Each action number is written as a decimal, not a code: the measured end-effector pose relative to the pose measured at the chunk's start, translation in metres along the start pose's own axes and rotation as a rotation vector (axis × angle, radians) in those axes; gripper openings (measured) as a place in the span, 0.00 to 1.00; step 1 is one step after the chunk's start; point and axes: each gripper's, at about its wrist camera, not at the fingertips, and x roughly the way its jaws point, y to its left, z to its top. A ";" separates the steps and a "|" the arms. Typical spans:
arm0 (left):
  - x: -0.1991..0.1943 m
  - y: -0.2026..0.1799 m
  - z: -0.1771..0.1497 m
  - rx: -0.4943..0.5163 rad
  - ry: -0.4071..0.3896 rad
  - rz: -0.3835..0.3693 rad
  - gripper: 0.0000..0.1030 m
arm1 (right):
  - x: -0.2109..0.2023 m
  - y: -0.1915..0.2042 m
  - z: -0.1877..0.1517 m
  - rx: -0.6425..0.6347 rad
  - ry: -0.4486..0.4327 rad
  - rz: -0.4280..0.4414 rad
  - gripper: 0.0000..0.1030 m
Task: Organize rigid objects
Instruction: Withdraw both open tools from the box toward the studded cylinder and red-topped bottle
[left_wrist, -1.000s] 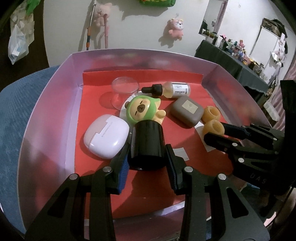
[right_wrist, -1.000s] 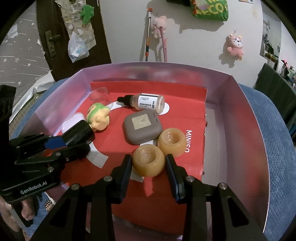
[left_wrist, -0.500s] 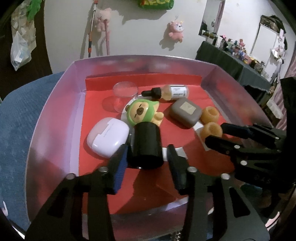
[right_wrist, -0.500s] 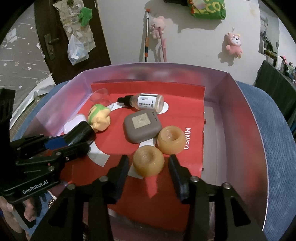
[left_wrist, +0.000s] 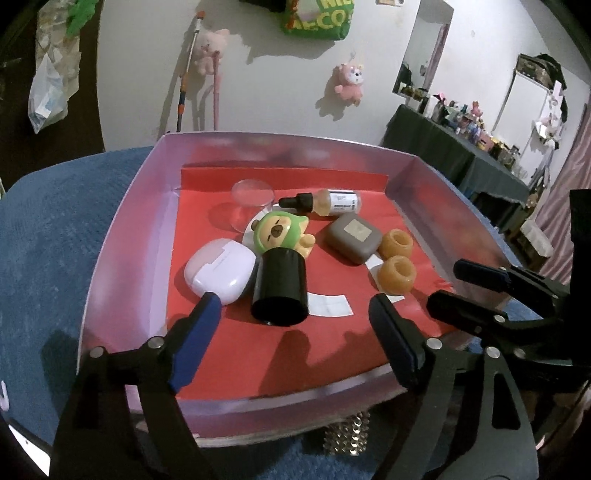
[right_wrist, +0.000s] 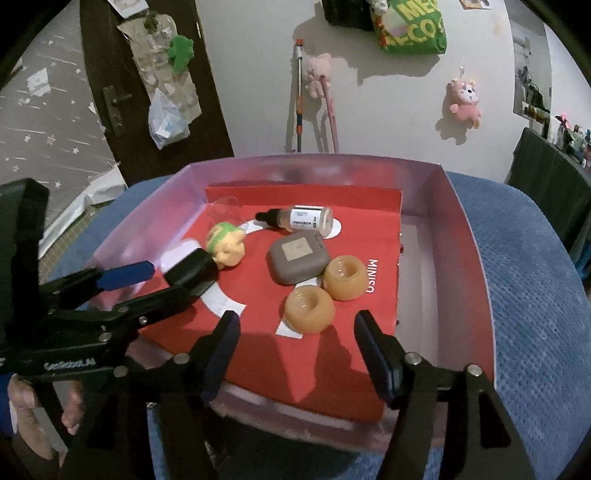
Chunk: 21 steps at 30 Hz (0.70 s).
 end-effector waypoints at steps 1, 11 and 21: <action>-0.002 -0.001 -0.001 0.000 -0.004 -0.002 0.80 | -0.003 0.001 -0.001 0.001 -0.007 0.006 0.70; -0.030 -0.008 -0.006 0.005 -0.079 -0.018 0.95 | -0.044 0.013 -0.010 -0.003 -0.094 0.045 0.93; -0.051 -0.014 -0.013 0.018 -0.123 0.009 1.00 | -0.067 0.018 -0.016 0.001 -0.163 0.066 1.00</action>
